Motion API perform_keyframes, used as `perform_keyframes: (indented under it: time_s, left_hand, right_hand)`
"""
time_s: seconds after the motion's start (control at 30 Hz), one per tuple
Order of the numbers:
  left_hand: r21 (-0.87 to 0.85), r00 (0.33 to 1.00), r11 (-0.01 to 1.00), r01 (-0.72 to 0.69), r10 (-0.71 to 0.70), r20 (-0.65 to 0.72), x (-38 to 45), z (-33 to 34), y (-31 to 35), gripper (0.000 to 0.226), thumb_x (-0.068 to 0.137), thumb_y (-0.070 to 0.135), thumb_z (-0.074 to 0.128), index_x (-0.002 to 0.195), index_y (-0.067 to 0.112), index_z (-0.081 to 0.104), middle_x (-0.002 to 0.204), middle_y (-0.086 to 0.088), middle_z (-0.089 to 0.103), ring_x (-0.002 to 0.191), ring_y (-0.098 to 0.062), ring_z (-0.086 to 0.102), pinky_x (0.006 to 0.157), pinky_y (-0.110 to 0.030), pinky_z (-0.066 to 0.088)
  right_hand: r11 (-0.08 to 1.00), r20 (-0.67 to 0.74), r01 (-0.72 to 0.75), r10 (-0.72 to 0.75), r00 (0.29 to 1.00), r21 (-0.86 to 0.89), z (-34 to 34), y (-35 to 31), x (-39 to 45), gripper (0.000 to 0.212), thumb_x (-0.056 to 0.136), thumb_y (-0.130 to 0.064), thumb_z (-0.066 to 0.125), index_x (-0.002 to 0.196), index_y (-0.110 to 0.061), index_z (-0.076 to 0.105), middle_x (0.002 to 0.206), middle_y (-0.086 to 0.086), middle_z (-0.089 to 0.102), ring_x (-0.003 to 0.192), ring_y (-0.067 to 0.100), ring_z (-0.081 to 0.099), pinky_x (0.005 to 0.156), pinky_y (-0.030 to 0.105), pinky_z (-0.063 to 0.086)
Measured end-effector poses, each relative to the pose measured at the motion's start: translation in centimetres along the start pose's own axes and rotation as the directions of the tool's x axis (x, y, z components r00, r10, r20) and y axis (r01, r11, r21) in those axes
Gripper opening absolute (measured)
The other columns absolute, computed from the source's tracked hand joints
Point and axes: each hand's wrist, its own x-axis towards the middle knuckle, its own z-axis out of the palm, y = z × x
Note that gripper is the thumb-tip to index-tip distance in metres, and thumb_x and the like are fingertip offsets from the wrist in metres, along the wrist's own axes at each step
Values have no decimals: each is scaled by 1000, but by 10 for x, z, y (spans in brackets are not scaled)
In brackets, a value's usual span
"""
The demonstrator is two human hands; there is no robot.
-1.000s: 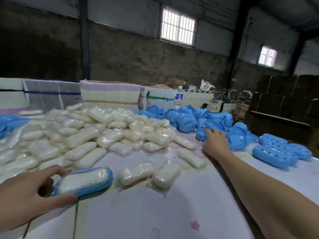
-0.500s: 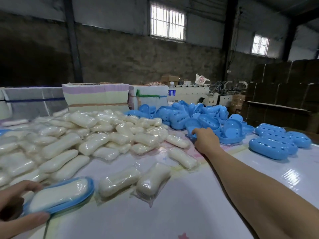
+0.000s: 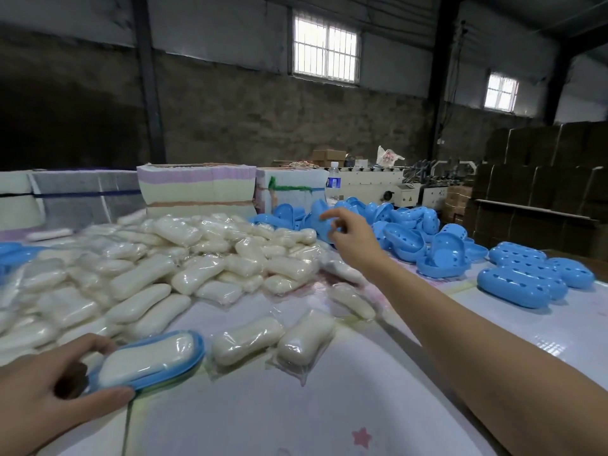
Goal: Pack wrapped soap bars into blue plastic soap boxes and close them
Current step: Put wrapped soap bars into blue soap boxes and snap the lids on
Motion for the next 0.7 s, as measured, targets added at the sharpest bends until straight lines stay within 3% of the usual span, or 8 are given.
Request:
perform_keyframes:
  time_s: [0.1,0.2,0.33,0.43,0.53,0.6,0.7]
  left_hand:
    - [110,998,993,42,-37,-42,-1,-8,22,75,47,101,57,104,52,60,48,7,58,41,-2,48,50,-28,42]
    - [210,999,976,49,-51,4,-9,-17,48,88,42,108,40,114,58,47,56,16,61,55,0,57,57,-31,48]
    - [226,994,971,74,-89,59,-16,-26,67,75,47,100,45,106,55,49,66,19,63,65,-2,56,60,-29,44]
    - [216,992,973,82,-100,76,-17,-27,68,69,54,94,51,103,46,56,65,24,59,62,-1,54,56,-26,37]
    - [199,992,976,90,-105,69,-16,-27,65,74,48,96,49,103,46,55,63,26,58,62,3,53,54,-25,35]
    - [194,993,977,88,-101,55,-15,-25,61,73,46,95,50,102,47,55,63,25,60,63,3,54,55,-25,36]
    - [194,995,977,83,-93,41,-14,-23,58,71,49,94,51,103,47,56,63,23,60,65,2,54,54,-26,36]
  right_hand:
    - [970,240,-56,-3,971,237,29,-61,-18,45,86,10,48,88,-29,69,74,-4,48,69,13,44,61,20,37]
    - [891,492,-250,36,870,378,62,-106,-39,40,88,4,52,82,-28,75,82,-6,62,74,9,52,57,18,38]
    - [597,732,-588,1,681,546,102,-117,-70,36,93,6,44,98,-15,72,88,-1,68,67,8,48,54,19,28]
    - [478,786,-700,31,617,531,116,-106,-84,34,93,7,42,104,-10,70,89,5,63,64,10,40,57,23,22]
    - [419,758,-721,110,643,552,115,-97,-83,34,90,8,44,102,-9,71,83,5,62,60,10,40,56,23,23]
    - [356,747,-735,132,651,577,113,-97,-82,33,81,7,51,96,-9,76,90,7,62,65,12,41,58,23,24]
    - [281,775,-761,84,626,584,113,-97,-85,32,71,3,56,90,-8,80,107,11,68,81,19,57,61,24,42]
